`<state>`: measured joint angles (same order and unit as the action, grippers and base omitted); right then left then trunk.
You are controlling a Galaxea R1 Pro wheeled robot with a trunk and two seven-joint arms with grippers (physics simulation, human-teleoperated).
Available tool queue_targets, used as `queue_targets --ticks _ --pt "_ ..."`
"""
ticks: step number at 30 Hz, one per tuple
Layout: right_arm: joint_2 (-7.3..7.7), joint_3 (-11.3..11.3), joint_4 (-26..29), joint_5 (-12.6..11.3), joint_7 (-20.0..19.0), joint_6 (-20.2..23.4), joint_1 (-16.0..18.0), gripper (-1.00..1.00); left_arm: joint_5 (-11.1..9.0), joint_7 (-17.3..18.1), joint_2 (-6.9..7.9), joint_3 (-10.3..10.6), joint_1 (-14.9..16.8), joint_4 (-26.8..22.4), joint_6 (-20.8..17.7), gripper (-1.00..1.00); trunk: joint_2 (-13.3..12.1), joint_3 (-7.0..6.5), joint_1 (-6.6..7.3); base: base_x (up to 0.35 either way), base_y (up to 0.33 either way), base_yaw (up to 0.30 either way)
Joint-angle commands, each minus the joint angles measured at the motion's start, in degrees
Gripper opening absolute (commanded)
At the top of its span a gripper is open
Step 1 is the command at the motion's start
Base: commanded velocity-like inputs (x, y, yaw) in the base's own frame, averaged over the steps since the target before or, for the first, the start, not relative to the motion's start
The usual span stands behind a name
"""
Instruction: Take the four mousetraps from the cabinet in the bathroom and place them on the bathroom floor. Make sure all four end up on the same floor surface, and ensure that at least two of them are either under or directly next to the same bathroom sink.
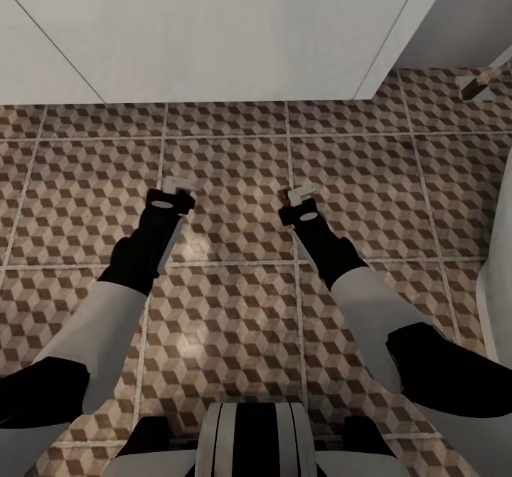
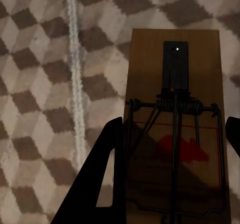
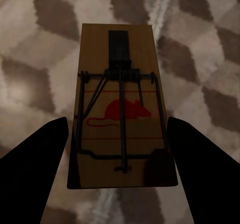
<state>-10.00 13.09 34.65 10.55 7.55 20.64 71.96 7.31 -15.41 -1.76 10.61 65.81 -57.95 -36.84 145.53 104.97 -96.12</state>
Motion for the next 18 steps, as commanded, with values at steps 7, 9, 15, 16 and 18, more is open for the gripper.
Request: queue_targets --ticks 7,9,15,16,18 --pt "0.00 0.11 0.07 0.43 0.18 0.38 0.02 -1.00 0.61 -0.06 -0.99 0.11 0.02 0.11 -0.35 -1.00 0.01 0.03 0.01 0.000 0.000 0.000" --pt "0.00 0.10 0.07 0.43 0.18 0.39 0.02 -1.00 0.61 -0.06 -1.06 0.11 0.02 0.15 -0.37 -1.00 0.01 0.03 0.01 0.000 0.000 0.000" --pt "0.00 0.09 0.07 0.43 0.18 0.37 0.02 -1.00 0.60 -0.06 -1.15 0.17 0.02 0.13 -0.34 -1.00 0.01 0.03 0.01 0.000 0.000 0.000" --pt "0.00 0.09 0.07 0.43 0.18 0.37 0.02 -1.00 0.62 -0.08 -1.16 0.18 0.02 0.14 -0.34 -1.00 0.01 0.03 0.01 0.000 0.000 0.000" --pt "0.00 0.10 0.07 0.43 0.21 0.37 0.02 -1.00 0.66 -0.11 -1.19 0.19 0.02 0.07 -0.34 -1.00 0.01 0.03 0.01 0.000 0.000 0.000"
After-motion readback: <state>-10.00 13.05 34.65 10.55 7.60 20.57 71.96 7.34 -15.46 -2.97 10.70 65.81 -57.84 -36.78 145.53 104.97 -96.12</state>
